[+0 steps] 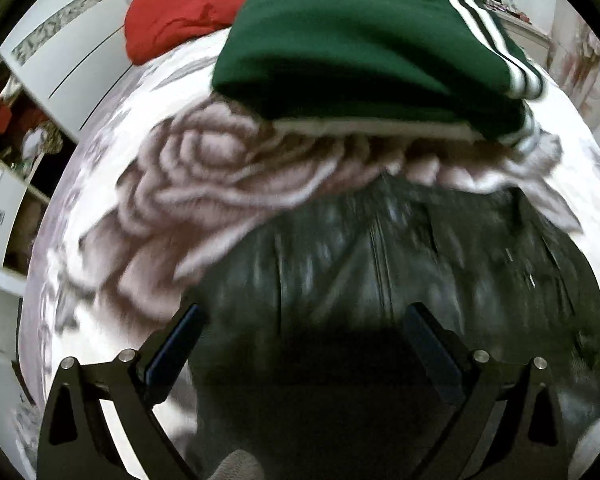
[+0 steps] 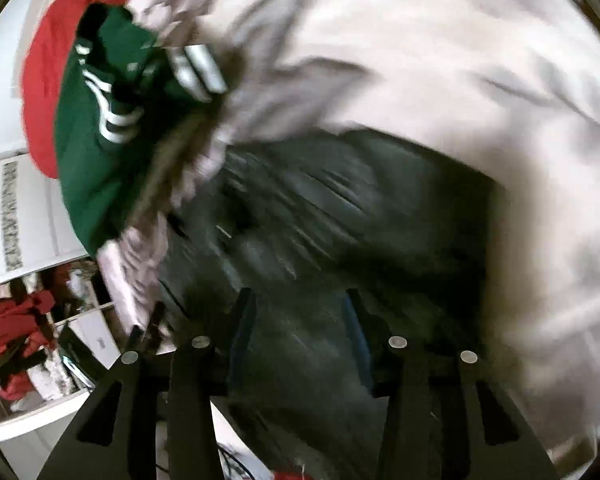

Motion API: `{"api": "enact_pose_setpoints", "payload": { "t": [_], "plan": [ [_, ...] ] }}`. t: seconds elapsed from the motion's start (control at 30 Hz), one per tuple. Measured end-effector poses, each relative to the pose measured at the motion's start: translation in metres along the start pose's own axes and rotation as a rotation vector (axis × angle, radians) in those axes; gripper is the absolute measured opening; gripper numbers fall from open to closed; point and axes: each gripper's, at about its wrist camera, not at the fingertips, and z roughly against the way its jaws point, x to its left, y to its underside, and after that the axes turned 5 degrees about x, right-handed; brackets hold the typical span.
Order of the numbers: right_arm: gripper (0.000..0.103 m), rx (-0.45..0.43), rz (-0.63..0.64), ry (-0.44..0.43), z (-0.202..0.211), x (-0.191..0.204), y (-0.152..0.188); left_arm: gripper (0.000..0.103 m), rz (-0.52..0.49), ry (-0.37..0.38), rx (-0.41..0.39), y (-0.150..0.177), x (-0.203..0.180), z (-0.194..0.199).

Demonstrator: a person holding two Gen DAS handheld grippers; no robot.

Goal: Fold large clothes

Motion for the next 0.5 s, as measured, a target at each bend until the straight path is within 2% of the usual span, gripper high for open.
{"api": "enact_pose_setpoints", "payload": {
  "t": [0.1,0.23,0.33,0.43,0.47,0.5],
  "plan": [
    [0.050,0.033,-0.043,0.095,0.013,-0.048,0.039,0.103,0.006,-0.012,0.021,0.030,-0.005,0.009],
    [0.050,0.154,-0.051,0.162,-0.021,-0.105,0.072,0.103,0.027,-0.062,0.087,0.068,-0.007,0.005],
    [0.050,0.217,0.004,0.133,-0.056,-0.129,0.076,0.103,0.063,-0.126,0.133,0.103,-0.011,0.006],
    [0.050,0.184,0.102,0.072,-0.072,-0.128,0.065,0.103,0.087,-0.220,0.174,0.138,-0.018,0.009],
    [0.048,0.151,0.139,0.082,-0.073,-0.126,0.061,0.103,0.090,-0.251,0.182,0.149,-0.022,0.011],
    [0.017,0.126,0.152,0.079,-0.075,-0.126,0.058,0.103,0.089,-0.289,0.191,0.160,-0.027,0.014]
  ]
}}
